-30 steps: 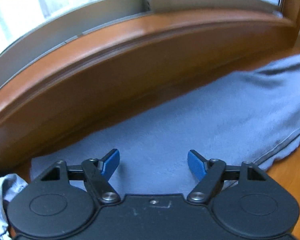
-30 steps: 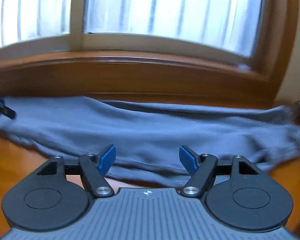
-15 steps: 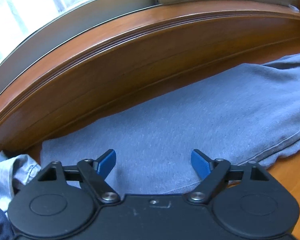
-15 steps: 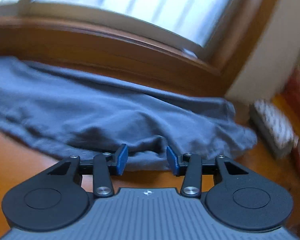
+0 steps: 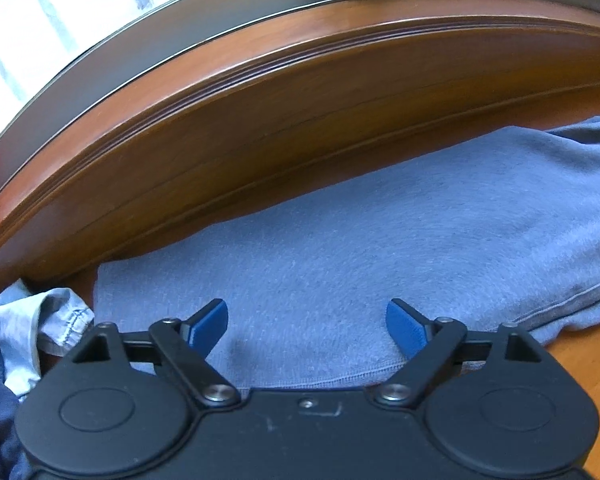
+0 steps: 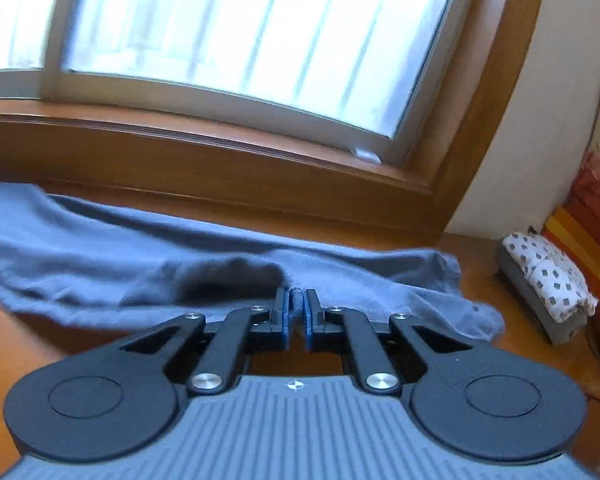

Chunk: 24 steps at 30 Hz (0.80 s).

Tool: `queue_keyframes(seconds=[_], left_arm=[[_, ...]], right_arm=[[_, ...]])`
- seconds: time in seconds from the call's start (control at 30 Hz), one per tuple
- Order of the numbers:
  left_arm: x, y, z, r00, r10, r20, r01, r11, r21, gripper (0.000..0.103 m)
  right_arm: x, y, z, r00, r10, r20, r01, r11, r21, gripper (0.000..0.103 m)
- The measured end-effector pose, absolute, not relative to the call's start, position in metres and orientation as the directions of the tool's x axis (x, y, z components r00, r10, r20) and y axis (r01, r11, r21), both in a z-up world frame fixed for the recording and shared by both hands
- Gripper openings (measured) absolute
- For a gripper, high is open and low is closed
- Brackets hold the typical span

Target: Fold clothes

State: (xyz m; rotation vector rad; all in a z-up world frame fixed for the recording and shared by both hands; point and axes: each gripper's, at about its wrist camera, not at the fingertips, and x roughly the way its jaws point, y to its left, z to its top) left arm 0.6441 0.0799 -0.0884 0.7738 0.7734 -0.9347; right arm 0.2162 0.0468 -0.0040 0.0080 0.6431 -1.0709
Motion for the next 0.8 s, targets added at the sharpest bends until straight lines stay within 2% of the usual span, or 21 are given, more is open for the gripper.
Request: queue_keyframes(seconds=[0.07,0.17,0.23,0.4,0.53,0.57,0.6,0.63,0.67,0.73,0.8], left_arm=[[0.647,0.081,-0.089,0.381,-0.391,-0.838,0.895,0.384,0.228,0.087],[0.648,0.079,-0.089,0.379,-0.384,-0.842,0.897,0.376,0.232,0.09],[0.651,0.081,-0.09,0.376,-0.381,-0.844,0.901,0.364,0.237,0.094],[0.65,0.088,-0.09,0.346,-0.368,-0.863,0.911,0.353,0.215,0.094],[0.626,0.097,-0.086,0.318,-0.394,-0.863,0.931,0.3,0.207,0.088],[0.618,0.099,-0.083,0.309,-0.408,-0.859,0.938,0.281,0.204,0.088],[0.609,0.101,-0.079,0.292,-0.431,-0.854,0.947,0.256,0.194,0.088],[0.599,0.102,-0.074,0.268,-0.457,-0.848,0.958,0.223,0.183,0.088],[0.59,0.103,-0.07,0.243,-0.481,-0.842,0.967,0.186,0.173,0.088],[0.561,0.099,-0.062,0.214,-0.525,-0.824,0.977,0.112,0.182,0.088],[0.534,0.094,-0.055,0.181,-0.564,-0.806,0.98,0.038,0.193,0.088]], right_arm=[[0.211,0.062,-0.023,0.331,-0.774,-0.54,0.757,0.559,-0.338,0.007],[0.209,0.073,-0.067,0.251,-0.721,-0.646,0.676,0.608,-0.416,0.007],[0.207,0.078,-0.074,0.225,-0.73,-0.646,0.664,0.6,-0.447,0.007],[0.2,0.082,-0.074,0.173,-0.746,-0.643,0.613,0.592,-0.523,0.007],[0.195,0.084,-0.073,0.121,-0.762,-0.636,0.576,0.575,-0.581,0.007],[0.194,0.087,-0.065,0.133,-0.776,-0.617,0.58,0.565,-0.586,0.012],[0.194,0.09,-0.058,0.146,-0.789,-0.597,0.584,0.556,-0.592,0.027],[0.195,0.099,-0.05,0.18,-0.8,-0.573,0.572,0.559,-0.6,0.034],[0.196,0.107,-0.042,0.214,-0.808,-0.548,0.56,0.562,-0.609,0.047],[0.206,0.119,-0.036,0.278,-0.797,-0.537,0.509,0.596,-0.621,0.049],[0.218,0.125,-0.038,0.326,-0.779,-0.536,0.453,0.626,-0.634,0.046]])
